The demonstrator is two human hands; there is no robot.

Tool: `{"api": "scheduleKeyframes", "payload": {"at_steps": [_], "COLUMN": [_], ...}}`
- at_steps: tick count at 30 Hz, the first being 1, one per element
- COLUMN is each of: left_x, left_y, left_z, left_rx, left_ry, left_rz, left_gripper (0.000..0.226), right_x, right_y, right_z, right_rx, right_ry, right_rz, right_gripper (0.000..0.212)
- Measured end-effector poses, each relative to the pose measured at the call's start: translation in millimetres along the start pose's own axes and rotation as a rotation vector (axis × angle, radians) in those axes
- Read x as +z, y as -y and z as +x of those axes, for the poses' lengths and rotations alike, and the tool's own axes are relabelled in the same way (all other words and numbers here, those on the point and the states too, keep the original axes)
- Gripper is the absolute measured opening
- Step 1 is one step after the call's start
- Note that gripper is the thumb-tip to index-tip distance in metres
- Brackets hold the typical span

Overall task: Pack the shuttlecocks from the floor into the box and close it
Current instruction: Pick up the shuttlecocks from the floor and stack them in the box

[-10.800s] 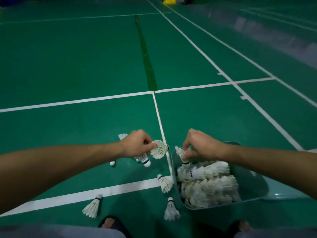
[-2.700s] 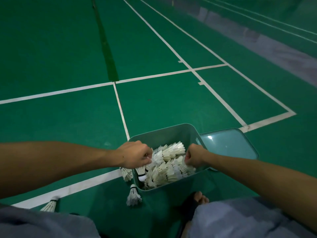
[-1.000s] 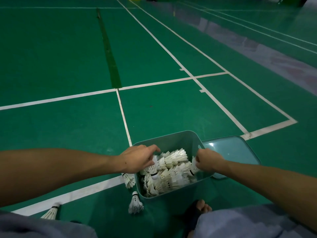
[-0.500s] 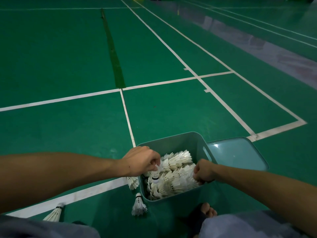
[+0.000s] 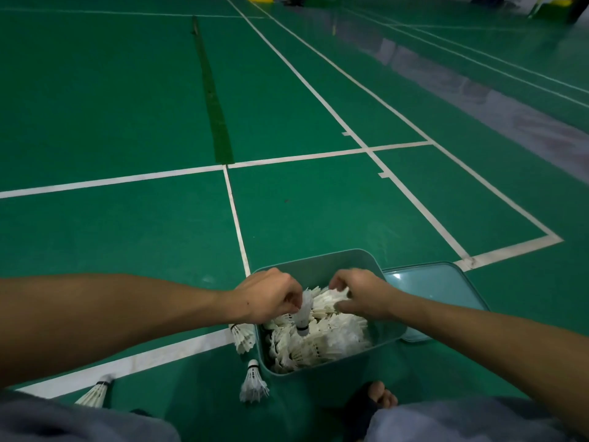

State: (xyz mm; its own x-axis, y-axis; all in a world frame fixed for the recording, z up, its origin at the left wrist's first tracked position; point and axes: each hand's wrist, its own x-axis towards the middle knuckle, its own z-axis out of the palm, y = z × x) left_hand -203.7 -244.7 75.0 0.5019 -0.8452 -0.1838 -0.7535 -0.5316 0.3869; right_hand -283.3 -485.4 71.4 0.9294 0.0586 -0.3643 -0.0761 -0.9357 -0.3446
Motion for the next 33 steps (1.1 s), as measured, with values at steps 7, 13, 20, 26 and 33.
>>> {"api": "scheduleKeyframes", "payload": {"at_steps": [7,13,20,26,33], "left_x": [-3.7,13.1,38.0,66.5,84.6], "left_y": [-17.2,-25.1,-18.7,-12.1,-5.9], "left_z": [4.1,-5.8,-6.6,3.1,16.5], "left_rx": [0.003,0.030,-0.031,-0.084,-0.129], "left_ry": [-0.024,-0.066,0.190,0.391,0.494], "left_rz": [-0.005,0.012,0.005,0.017,0.008], "left_gripper": [0.013,0.033,0.029,0.038,0.044], "right_x": [8.9,-0.9,-9.4,17.0,33.3], "right_y": [36.8,19.2,-49.7,-62.8,-70.3], "right_z": [-5.6,-11.9,-0.1,4.6,10.4], "right_rx": [-0.298,-0.196,0.209,0.294,0.338], "right_ry": [-0.128,-0.054,-0.038,0.053,0.189], "right_rz": [-0.175,-0.271,-0.286,-0.193,-0.011], "right_gripper": [0.025,0.014,0.009,0.009,0.009]}}
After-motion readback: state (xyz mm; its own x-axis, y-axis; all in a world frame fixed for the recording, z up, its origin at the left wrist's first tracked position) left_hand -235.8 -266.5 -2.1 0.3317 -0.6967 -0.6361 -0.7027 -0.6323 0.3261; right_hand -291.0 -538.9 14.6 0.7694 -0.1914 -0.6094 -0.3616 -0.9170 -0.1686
